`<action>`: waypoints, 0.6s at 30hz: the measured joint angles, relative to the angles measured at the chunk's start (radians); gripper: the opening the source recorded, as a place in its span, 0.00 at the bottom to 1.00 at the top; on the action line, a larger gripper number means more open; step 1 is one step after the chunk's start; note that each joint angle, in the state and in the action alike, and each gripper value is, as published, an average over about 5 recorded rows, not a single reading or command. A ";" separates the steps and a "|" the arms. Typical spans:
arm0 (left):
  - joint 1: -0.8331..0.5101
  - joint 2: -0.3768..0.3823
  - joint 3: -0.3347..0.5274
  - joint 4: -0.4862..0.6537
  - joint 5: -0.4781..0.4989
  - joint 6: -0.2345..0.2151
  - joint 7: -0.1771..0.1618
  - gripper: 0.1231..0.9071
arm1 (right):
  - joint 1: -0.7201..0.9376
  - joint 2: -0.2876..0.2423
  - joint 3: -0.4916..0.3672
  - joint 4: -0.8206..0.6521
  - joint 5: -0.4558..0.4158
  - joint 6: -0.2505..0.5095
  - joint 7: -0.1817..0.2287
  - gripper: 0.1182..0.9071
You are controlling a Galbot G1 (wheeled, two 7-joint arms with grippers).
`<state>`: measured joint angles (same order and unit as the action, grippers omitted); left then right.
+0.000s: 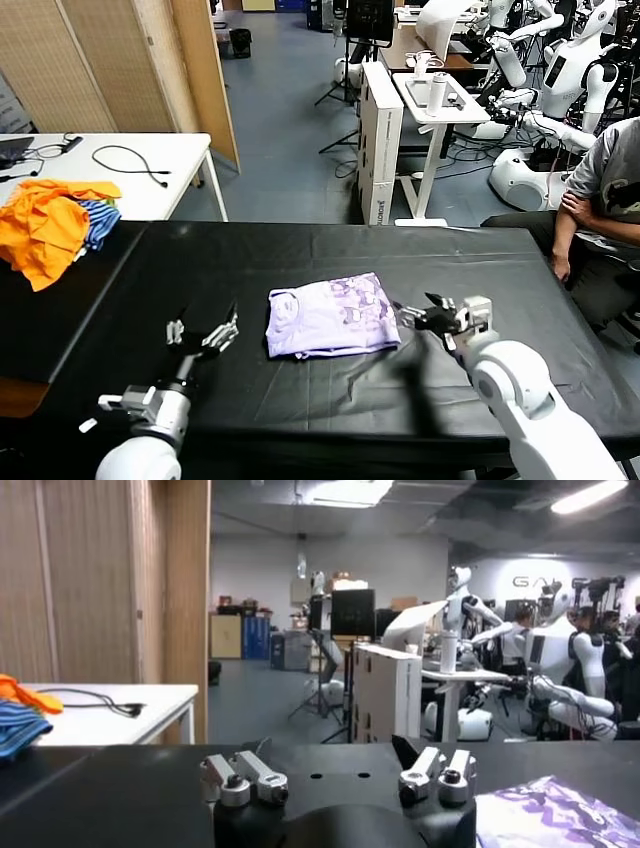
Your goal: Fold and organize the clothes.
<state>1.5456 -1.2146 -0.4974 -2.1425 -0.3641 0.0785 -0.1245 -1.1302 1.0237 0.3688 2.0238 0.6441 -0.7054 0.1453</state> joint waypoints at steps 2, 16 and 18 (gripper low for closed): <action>0.012 0.002 -0.006 -0.007 0.003 -0.006 -0.004 1.00 | -0.045 0.007 0.021 0.024 -0.043 0.069 -0.006 1.00; 0.138 0.021 -0.023 -0.077 0.019 0.016 -0.021 1.00 | -0.402 0.081 0.181 0.179 -0.230 0.443 -0.014 1.00; 0.167 0.026 -0.029 -0.094 0.016 0.029 -0.033 1.00 | -0.444 0.091 0.193 0.195 -0.250 0.476 -0.008 1.00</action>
<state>1.7125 -1.1891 -0.5261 -2.2361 -0.3483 0.1076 -0.1574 -1.5745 1.1146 0.5619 2.2189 0.3944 -0.2298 0.1375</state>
